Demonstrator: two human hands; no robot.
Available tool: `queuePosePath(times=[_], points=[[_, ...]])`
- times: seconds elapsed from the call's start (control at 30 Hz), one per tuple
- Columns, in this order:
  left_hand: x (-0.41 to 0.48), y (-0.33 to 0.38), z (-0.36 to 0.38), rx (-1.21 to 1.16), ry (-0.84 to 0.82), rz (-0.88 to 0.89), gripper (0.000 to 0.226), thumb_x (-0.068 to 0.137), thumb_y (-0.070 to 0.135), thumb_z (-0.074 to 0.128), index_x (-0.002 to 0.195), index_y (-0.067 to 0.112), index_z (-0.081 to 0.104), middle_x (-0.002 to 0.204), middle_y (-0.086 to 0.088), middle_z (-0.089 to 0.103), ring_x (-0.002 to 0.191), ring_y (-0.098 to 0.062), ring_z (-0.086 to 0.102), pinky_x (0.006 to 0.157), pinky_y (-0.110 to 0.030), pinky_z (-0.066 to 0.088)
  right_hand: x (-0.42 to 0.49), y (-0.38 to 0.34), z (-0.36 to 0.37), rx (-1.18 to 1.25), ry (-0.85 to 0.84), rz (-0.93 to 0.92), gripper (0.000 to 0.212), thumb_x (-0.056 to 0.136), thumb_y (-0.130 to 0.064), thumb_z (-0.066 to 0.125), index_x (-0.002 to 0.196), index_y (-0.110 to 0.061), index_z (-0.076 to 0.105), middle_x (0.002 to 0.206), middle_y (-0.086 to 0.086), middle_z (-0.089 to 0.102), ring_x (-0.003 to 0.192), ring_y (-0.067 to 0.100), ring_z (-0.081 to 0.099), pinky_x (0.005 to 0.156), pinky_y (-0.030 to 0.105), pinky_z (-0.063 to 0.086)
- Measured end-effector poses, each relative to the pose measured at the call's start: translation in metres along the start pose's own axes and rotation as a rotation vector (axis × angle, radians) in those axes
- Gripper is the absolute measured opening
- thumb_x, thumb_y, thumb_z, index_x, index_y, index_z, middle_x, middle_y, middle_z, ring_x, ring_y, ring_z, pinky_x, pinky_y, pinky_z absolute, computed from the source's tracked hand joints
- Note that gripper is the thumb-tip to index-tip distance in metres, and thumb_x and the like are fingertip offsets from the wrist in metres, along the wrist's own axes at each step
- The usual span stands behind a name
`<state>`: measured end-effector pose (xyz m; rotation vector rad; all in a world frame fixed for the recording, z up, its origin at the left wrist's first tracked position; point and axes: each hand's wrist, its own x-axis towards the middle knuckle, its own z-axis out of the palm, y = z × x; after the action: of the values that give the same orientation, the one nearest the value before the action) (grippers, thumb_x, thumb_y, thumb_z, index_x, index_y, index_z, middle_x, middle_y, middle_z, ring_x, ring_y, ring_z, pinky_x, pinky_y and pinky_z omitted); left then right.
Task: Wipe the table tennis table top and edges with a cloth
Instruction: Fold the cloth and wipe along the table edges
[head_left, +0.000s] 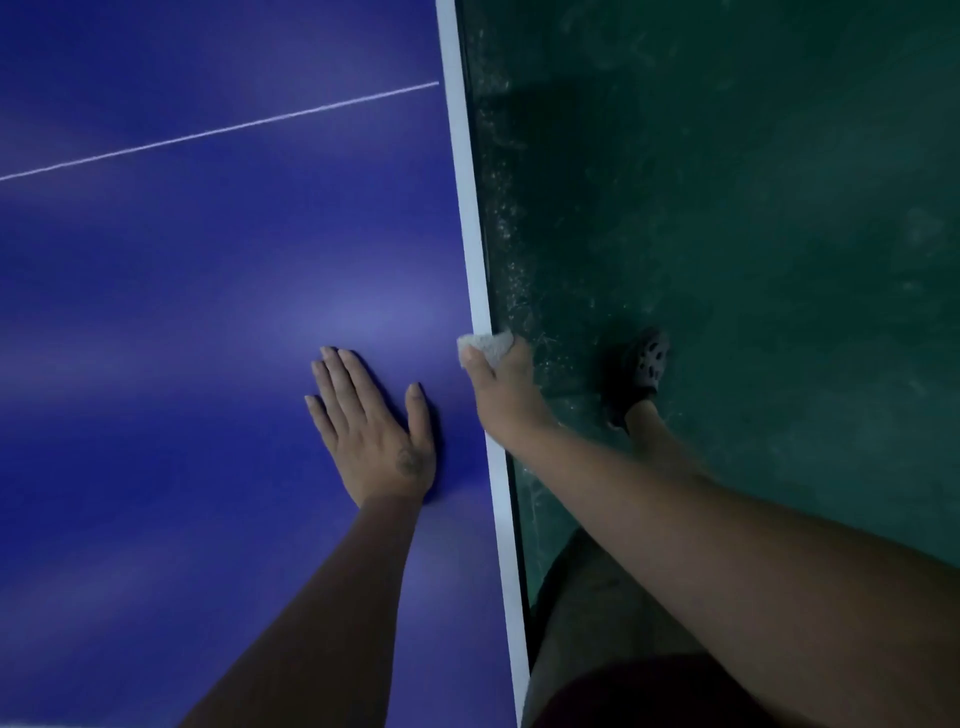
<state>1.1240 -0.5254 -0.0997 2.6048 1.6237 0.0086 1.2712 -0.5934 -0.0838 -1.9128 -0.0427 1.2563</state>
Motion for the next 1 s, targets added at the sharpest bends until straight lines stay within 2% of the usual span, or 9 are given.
queuePosePath(times=[0.13, 0.23, 0.37, 0.53, 0.7, 0.77, 0.83, 0.93, 1.0], points=[[0.001, 0.003, -0.002, 0.009, -0.009, -0.015, 0.083, 0.111, 0.055, 0.033, 0.171, 0.002, 0.012, 0.181, -0.014, 0.008, 0.169, -0.029, 0.004, 0.135, -0.056, 0.010, -0.028, 0.022, 0.002, 0.017, -0.011, 0.019, 0.070, 0.109, -0.048, 0.051, 0.165, -0.015, 0.023, 0.160, 0.008, 0.044, 0.141, 0.026, 0.051, 0.114, 0.033, 0.041], [0.002, 0.003, -0.003, 0.000, -0.019, -0.013, 0.082, 0.111, 0.053, 0.034, 0.171, 0.001, 0.013, 0.181, -0.014, 0.009, 0.169, -0.029, 0.005, 0.135, -0.057, 0.012, -0.009, 0.007, 0.002, 0.008, -0.038, 0.087, 0.062, 0.109, -0.050, 0.050, 0.155, -0.013, 0.030, 0.151, 0.012, 0.051, 0.126, 0.031, 0.061, 0.105, 0.042, 0.050], [0.015, 0.012, -0.005, -0.113, -0.032, -0.063, 0.077, 0.111, 0.047, 0.039, 0.171, 0.002, 0.017, 0.181, -0.011, 0.010, 0.169, -0.025, 0.004, 0.135, -0.057, 0.011, 0.048, -0.047, -0.013, 0.000, -0.122, 0.092, 0.047, 0.110, -0.051, 0.048, 0.138, -0.015, 0.037, 0.146, 0.009, 0.046, 0.112, 0.028, 0.061, 0.089, 0.036, 0.046], [0.094, 0.049, -0.011, -0.267, 0.005, -0.019, 0.066, 0.115, 0.041, 0.037, 0.169, 0.005, 0.028, 0.179, -0.009, 0.021, 0.168, -0.024, 0.010, 0.137, -0.047, 0.011, 0.107, -0.104, -0.025, 0.006, -0.142, 0.083, 0.063, 0.109, -0.051, 0.053, 0.152, -0.008, 0.035, 0.149, 0.012, 0.044, 0.114, 0.025, 0.054, 0.091, 0.030, 0.039], [0.208, 0.107, -0.026, -0.460, -0.042, -0.095, 0.062, 0.113, 0.042, 0.036, 0.168, 0.012, 0.036, 0.177, -0.001, 0.029, 0.167, -0.017, 0.014, 0.135, -0.044, 0.020, 0.081, -0.066, -0.024, 0.078, -0.184, 0.000, 0.048, 0.108, -0.040, 0.059, 0.140, -0.009, 0.042, 0.131, 0.003, 0.040, 0.111, 0.014, 0.048, 0.089, 0.016, 0.041], [0.249, 0.121, -0.025, -0.397, -0.052, -0.014, 0.061, 0.113, 0.041, 0.037, 0.168, 0.015, 0.036, 0.178, -0.004, 0.026, 0.168, -0.022, 0.012, 0.135, -0.046, 0.017, 0.069, -0.062, -0.026, 0.094, -0.223, 0.051, 0.068, 0.109, -0.037, 0.056, 0.161, -0.009, 0.022, 0.141, -0.001, 0.030, 0.123, 0.009, 0.043, 0.093, 0.008, 0.036], [0.279, 0.124, -0.018, -0.251, -0.053, 0.087, 0.060, 0.113, 0.044, 0.034, 0.169, 0.022, 0.034, 0.180, -0.005, 0.021, 0.168, -0.028, 0.010, 0.136, -0.048, 0.011, 0.065, -0.061, -0.027, 0.099, -0.232, 0.089, 0.077, 0.109, -0.041, 0.056, 0.166, -0.012, 0.013, 0.151, 0.000, 0.026, 0.129, 0.010, 0.043, 0.101, 0.014, 0.033], [0.292, 0.123, -0.007, -0.110, -0.001, 0.105, 0.060, 0.114, 0.050, 0.026, 0.172, 0.032, 0.026, 0.181, -0.002, 0.014, 0.168, -0.028, 0.006, 0.136, -0.048, 0.006, 0.072, -0.066, -0.022, 0.095, -0.167, 0.073, 0.074, 0.107, -0.047, 0.057, 0.162, -0.012, 0.024, 0.158, 0.007, 0.032, 0.131, 0.018, 0.051, 0.103, 0.021, 0.038], [0.290, 0.123, -0.005, -0.089, 0.022, 0.094, 0.059, 0.114, 0.050, 0.027, 0.172, 0.036, 0.024, 0.182, 0.001, 0.013, 0.169, -0.025, 0.005, 0.136, -0.046, 0.006, 0.082, -0.075, -0.021, 0.092, -0.149, 0.065, 0.073, 0.107, -0.047, 0.056, 0.161, -0.009, 0.025, 0.156, 0.008, 0.032, 0.128, 0.015, 0.051, 0.097, 0.015, 0.035]])
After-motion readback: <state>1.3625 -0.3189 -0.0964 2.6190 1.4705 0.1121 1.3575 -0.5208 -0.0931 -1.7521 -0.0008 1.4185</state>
